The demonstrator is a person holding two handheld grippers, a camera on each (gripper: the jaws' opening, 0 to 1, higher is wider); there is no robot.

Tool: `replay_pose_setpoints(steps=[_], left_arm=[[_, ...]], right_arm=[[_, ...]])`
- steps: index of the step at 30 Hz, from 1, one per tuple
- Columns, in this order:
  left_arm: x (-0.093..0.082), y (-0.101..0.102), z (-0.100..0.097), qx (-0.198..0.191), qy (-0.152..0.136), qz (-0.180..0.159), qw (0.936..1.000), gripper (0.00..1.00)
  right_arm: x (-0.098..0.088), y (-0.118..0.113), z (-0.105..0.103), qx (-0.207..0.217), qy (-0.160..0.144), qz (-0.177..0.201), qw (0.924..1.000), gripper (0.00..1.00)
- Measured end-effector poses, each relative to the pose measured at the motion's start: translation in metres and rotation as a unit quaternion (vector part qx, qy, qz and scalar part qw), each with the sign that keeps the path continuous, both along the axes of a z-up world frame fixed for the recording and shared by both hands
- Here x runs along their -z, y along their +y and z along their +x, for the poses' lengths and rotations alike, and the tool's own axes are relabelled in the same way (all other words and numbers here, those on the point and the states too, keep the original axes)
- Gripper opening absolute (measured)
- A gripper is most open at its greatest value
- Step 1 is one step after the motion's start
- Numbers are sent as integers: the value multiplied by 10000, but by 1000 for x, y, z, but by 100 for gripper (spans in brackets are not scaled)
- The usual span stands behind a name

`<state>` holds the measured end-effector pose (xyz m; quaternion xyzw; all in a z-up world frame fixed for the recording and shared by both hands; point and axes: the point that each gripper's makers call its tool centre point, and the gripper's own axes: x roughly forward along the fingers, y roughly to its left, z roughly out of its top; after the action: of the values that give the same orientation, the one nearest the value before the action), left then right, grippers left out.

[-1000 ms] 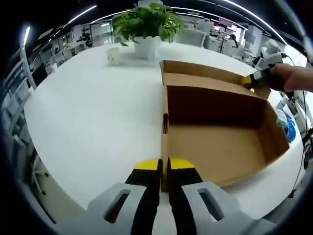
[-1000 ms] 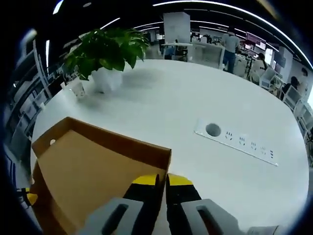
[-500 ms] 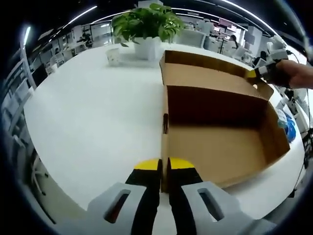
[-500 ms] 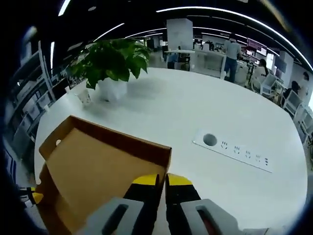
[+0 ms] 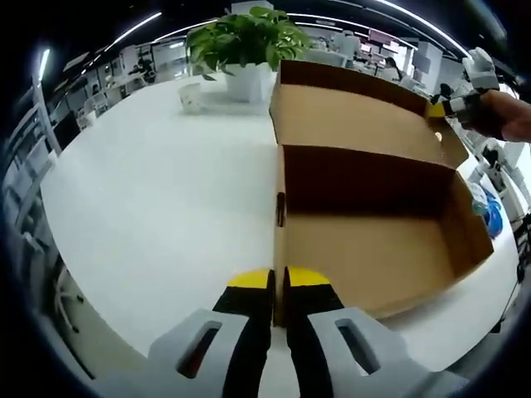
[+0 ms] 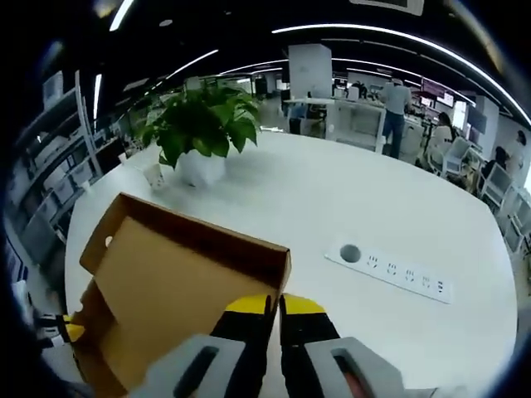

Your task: Operate the shoe box by opening the lid, removing the specified soft item, and placing it in the target area until the item is outside and the box remains undamaged.

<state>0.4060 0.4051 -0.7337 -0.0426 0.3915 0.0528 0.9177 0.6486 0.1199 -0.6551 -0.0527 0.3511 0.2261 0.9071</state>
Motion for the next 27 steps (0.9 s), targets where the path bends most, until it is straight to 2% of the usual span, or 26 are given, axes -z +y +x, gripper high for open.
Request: replay_pose_setpoints(steps=[8, 27], left_arm=[[0, 0, 0, 8, 4, 8, 10000, 3], [0, 0, 0, -7, -9, 26, 10000, 3]], right_arm=[[-24, 1, -15, -143, -200, 7, 9997, 0], [-56, 0, -52, -339, -584, 8, 9977, 0]])
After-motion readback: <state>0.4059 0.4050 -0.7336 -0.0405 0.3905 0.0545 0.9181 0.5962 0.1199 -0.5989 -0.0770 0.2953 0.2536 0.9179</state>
